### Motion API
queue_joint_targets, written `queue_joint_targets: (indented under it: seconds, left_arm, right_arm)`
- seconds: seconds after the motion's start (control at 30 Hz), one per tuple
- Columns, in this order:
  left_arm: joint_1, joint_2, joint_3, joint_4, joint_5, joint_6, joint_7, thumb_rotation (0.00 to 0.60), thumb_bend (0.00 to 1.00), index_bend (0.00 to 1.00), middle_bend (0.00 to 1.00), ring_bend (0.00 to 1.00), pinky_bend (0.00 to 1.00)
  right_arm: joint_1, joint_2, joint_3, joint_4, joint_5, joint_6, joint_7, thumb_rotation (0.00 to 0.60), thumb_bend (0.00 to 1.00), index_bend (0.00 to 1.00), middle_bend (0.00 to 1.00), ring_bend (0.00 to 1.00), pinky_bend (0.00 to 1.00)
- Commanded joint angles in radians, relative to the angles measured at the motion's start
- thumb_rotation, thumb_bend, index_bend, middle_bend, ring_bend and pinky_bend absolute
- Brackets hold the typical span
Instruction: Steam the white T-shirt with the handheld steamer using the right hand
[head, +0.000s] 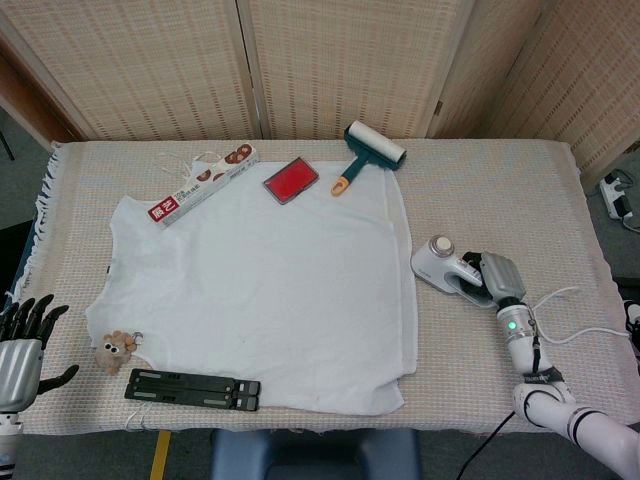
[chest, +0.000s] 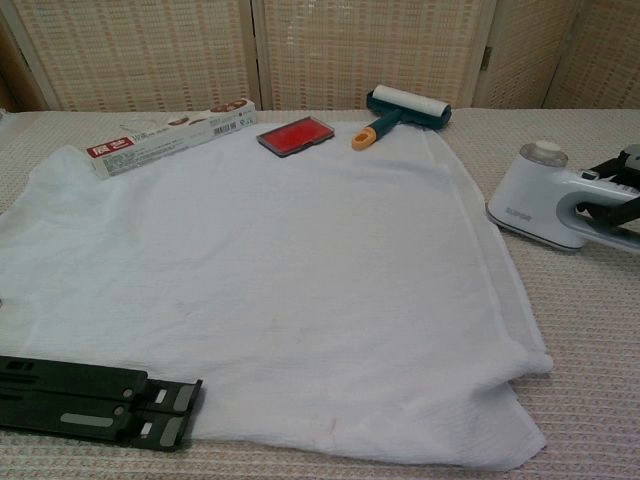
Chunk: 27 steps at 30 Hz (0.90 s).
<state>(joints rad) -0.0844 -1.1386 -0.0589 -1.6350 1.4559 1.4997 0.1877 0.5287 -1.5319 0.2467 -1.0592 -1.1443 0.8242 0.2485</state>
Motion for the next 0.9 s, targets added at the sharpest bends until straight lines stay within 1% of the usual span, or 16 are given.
queue_joint_targets:
  seconds: [0.03,0.1,0.2,0.3,0.37,0.43,0.47,0.6,0.7,0.73,0.8,0.9]
  left_arm:
    - [-0.008,0.002,-0.003,0.001,0.008,-0.005,-0.003,0.6,0.11,0.22,0.12,0.07,0.04]
    - [-0.021,0.006,-0.005,0.002,0.02,-0.016,-0.009,0.6,0.11,0.22,0.12,0.07,0.04]
    - [-0.047,0.014,-0.008,0.004,0.04,-0.043,-0.027,0.6,0.11,0.22,0.13,0.07,0.04]
    - [-0.093,0.026,-0.022,0.008,0.069,-0.084,-0.069,0.6,0.11,0.23,0.15,0.09,0.04]
    - [-0.123,0.03,-0.033,0.011,0.091,-0.101,-0.101,0.6,0.13,0.23,0.19,0.12,0.05]
    - [-0.161,0.033,-0.043,0.014,0.119,-0.129,-0.14,0.6,0.17,0.23,0.21,0.14,0.06]
    - [-0.18,0.034,-0.046,0.015,0.13,-0.146,-0.158,0.6,0.21,0.23,0.21,0.14,0.07]
    - [-0.285,0.043,-0.048,-0.005,0.158,-0.283,-0.269,0.6,0.33,0.23,0.21,0.13,0.07]
    - [-0.354,0.015,-0.057,0.01,0.168,-0.357,-0.305,0.6,0.39,0.23,0.21,0.13,0.07]
    - [-0.371,0.002,-0.061,0.019,0.164,-0.374,-0.297,0.6,0.41,0.23,0.21,0.13,0.07]
    - [-0.407,-0.032,-0.068,0.027,0.155,-0.41,-0.31,0.584,0.47,0.23,0.21,0.13,0.06]
    - [-0.455,-0.076,-0.069,0.047,0.138,-0.47,-0.358,0.493,0.53,0.24,0.21,0.13,0.05]
  right_arm:
    - [-0.013,0.028,-0.018,-0.031,-0.087,0.029,0.107,0.6,0.57,0.7,0.76,0.76,0.92]
    - [-0.018,0.045,-0.028,-0.049,-0.133,0.053,0.156,0.6,0.57,0.73,0.79,0.78,0.94]
    - [-0.02,0.071,-0.041,-0.08,-0.183,0.081,0.194,0.6,0.57,0.77,0.82,0.81,0.97]
    - [-0.01,0.125,-0.055,-0.147,-0.226,0.089,0.188,0.6,0.57,0.77,0.82,0.81,0.97]
    - [-0.001,0.16,-0.058,-0.193,-0.241,0.088,0.165,0.6,0.57,0.77,0.82,0.81,0.97]
    - [0.011,0.198,-0.056,-0.25,-0.249,0.084,0.131,0.6,0.57,0.77,0.82,0.81,0.97]
    - [0.017,0.214,-0.054,-0.275,-0.249,0.079,0.116,0.6,0.57,0.77,0.82,0.81,0.97]
    - [0.056,0.264,-0.038,-0.36,-0.229,0.043,0.039,0.6,0.57,0.77,0.82,0.81,0.97]
    - [0.085,0.276,-0.026,-0.395,-0.204,0.019,-0.021,0.6,0.57,0.77,0.82,0.81,0.97]
    - [0.094,0.276,-0.023,-0.403,-0.195,0.011,-0.036,0.6,0.57,0.77,0.82,0.82,0.97]
    - [0.115,0.276,-0.015,-0.416,-0.172,-0.008,-0.069,0.6,0.58,0.77,0.82,0.81,0.97]
    - [0.147,0.264,-0.005,-0.422,-0.142,-0.03,-0.114,0.6,0.58,0.77,0.82,0.81,0.97]
